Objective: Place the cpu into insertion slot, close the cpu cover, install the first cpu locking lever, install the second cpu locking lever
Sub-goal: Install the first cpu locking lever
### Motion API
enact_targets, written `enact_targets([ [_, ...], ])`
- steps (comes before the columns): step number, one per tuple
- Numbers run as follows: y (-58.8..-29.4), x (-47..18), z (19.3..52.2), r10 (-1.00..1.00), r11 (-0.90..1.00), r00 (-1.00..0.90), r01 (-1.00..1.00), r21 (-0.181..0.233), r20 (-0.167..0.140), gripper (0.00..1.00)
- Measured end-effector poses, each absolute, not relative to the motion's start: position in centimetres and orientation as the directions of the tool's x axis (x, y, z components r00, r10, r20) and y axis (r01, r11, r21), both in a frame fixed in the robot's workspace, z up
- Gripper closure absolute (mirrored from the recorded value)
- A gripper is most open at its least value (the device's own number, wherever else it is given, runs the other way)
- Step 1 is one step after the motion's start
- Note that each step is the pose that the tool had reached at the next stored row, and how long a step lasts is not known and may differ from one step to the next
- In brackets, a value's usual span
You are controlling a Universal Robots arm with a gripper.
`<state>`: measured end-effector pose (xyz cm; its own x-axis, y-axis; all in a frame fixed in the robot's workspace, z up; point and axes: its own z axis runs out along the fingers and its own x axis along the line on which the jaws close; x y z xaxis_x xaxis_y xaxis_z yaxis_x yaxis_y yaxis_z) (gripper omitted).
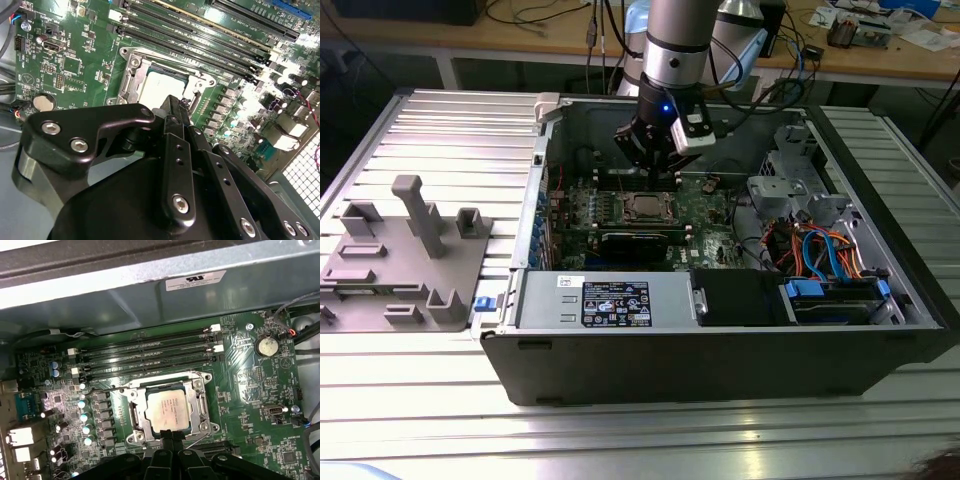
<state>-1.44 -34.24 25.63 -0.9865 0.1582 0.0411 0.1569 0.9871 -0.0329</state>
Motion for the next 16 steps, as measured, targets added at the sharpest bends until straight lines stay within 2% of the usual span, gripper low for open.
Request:
enact_targets([
  [16, -34.24, -1.44, 25.63, 0.089, 0.996, -0.995, 0.088, -0.033, 0.041, 0.89],
])
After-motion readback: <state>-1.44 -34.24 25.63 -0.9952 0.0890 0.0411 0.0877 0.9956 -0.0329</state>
